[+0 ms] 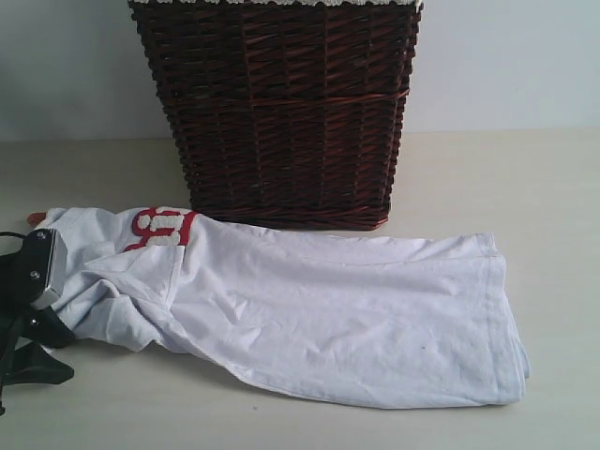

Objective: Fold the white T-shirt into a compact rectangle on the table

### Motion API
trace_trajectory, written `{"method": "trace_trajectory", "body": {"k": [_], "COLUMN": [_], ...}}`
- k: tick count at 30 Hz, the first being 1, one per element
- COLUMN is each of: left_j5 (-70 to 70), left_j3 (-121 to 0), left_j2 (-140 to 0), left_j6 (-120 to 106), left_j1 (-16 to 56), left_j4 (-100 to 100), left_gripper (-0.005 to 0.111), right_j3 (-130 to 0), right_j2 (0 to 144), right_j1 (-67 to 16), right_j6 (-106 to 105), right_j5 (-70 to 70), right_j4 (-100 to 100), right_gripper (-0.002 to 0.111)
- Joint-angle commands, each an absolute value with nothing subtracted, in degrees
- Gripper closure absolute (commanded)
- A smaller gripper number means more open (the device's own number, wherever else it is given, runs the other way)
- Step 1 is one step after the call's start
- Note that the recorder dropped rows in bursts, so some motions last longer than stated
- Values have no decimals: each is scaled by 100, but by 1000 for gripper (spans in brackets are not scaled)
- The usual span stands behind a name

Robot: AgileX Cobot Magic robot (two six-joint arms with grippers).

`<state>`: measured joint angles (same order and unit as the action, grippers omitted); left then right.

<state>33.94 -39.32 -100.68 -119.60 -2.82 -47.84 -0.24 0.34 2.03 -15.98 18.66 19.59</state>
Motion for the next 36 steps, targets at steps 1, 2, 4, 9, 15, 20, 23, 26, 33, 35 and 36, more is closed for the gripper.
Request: {"method": "trace_trajectory", "body": {"k": [1, 2, 4, 9, 15, 20, 23, 26, 33, 35, 36], "left_j5": [3138, 3138, 3124, 3124, 3124, 3098, 2959, 2667, 2365, 2365, 2376], "left_j3": [-3868, -3868, -3868, -3868, -3868, -3868, -3868, -3868, -3868, -3868, -3868], "left_j2": [-10067, -10067, -10053, -9964, -9955, -10091, -10250, -10303, -10239, -10024, -9900], "left_j6": [-12021, -12021, -12021, -12021, -12021, -12021, -12021, -12021, -12021, -12021, -12021], "left_j1": [-216, -216, -216, -207, -164, 86, 214, 253, 253, 253, 253], "left_j4": [-4871, -4901, -4986, -5555, -5938, -6005, -6302, -6452, -6491, -6465, -6440], "left_gripper": [63, 63, 63, 63, 63, 63, 65, 79, 107, 107, 107], "right_j3": [0, 0, 0, 0, 0, 0, 0, 0, 0, 0, 0], "right_j2": [0, 0, 0, 0, 0, 0, 0, 0, 0, 0, 0], "right_j1": [199, 199, 199, 199, 199, 199, 199, 199, 199, 199, 199], "right_j6": [-1630, -1630, -1630, -1630, -1630, -1630, -1630, -1630, -1630, -1630, -1630], "right_j5": [1833, 1833, 1833, 1833, 1833, 1833, 1833, 1833, 1833, 1833, 1833], "right_j4": [1956, 1956, 1956, 1956, 1956, 1956, 1956, 1956, 1956, 1956, 1956], "right_gripper": [108, 108, 108, 108, 108, 108, 108, 108, 108, 108, 108]}}
